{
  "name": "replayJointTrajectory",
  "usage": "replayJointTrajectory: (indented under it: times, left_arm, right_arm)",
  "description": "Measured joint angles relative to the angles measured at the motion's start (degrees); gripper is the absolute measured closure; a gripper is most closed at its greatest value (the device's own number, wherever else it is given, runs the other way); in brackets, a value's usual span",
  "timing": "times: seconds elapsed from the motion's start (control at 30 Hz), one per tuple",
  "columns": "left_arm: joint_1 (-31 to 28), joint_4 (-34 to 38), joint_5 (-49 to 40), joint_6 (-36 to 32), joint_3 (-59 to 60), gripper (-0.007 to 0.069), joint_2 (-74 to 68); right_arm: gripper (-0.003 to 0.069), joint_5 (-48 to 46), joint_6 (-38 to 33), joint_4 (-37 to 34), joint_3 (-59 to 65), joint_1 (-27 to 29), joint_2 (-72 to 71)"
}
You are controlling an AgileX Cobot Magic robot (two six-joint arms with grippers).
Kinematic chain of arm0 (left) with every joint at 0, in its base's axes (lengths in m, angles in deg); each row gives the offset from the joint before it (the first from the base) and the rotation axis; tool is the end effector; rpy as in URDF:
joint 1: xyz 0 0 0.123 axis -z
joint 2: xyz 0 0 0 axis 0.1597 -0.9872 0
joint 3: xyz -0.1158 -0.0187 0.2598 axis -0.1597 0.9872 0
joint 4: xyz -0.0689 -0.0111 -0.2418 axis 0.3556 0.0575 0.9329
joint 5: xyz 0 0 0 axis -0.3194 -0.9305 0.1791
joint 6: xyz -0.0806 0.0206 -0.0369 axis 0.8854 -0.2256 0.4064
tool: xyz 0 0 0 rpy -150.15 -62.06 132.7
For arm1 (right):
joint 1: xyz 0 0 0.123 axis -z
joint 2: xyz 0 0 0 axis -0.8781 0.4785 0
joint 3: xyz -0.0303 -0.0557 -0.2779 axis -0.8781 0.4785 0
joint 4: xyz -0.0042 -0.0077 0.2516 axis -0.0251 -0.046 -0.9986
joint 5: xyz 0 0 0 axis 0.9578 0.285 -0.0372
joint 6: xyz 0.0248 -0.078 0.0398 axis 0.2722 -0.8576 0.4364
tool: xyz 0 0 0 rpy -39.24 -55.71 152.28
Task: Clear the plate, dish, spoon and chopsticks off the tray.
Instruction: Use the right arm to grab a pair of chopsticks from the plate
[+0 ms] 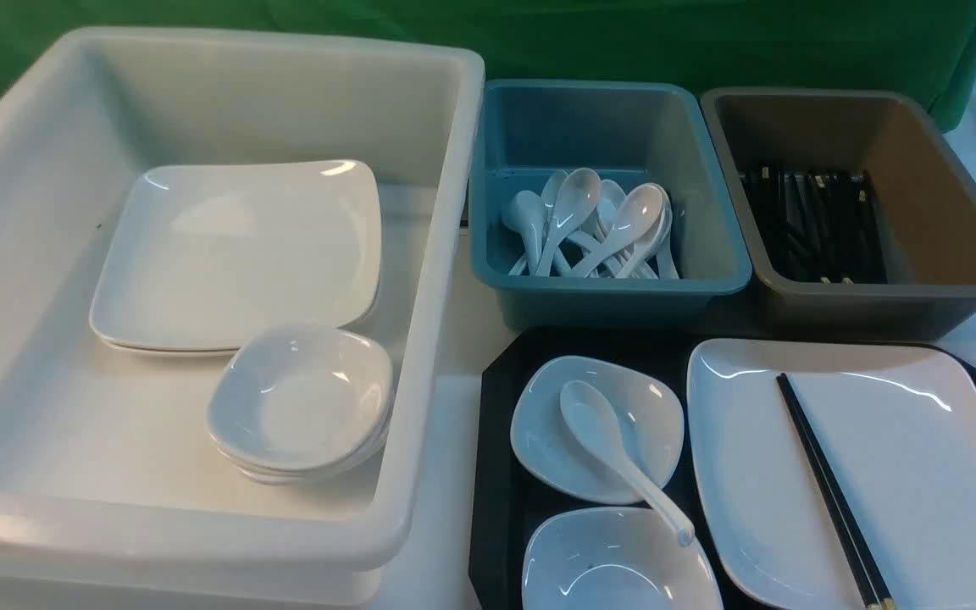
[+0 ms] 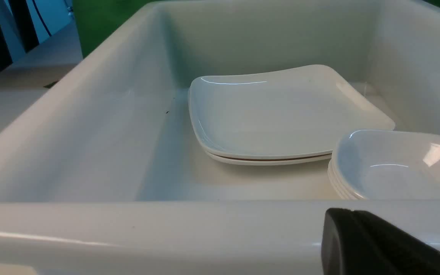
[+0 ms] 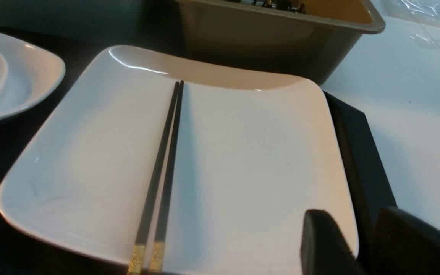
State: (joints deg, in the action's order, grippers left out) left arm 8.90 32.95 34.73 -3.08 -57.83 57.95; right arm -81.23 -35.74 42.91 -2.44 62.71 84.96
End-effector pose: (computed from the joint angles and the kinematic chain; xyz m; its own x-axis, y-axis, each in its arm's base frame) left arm 0.0558 -0.0007 0.1915 -0.1327 0.0604 -0.9893 0.0148 0.9981 0.0590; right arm 0.0554 -0.0004 0.1865 -0.1825 -0.1321 -0.9743 -0.0124 0.9912 -0.1320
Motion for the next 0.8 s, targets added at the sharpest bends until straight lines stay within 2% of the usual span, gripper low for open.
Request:
replayJointTrajectory:
  times: [0.67,0.73,0.8]
  left_arm:
    - [0.00,-0.36,0.00,-0.05,0.00,0.0621,0.00]
    - [0.00,-0.42,0.86,0.00,0.00,0.0621,0.00]
    - [0.00,2.50,4.31,0.27,0.05,0.0621,0.00]
  right_arm:
    - [0.0419,0.00,-0.05,0.00,0.00,0.00,0.00]
    - [0.0419,0.00,-0.05,0.00,0.00,0.00,0.00]
    - [0.0419,0.00,-0.05,0.00,0.00,0.00,0.00]
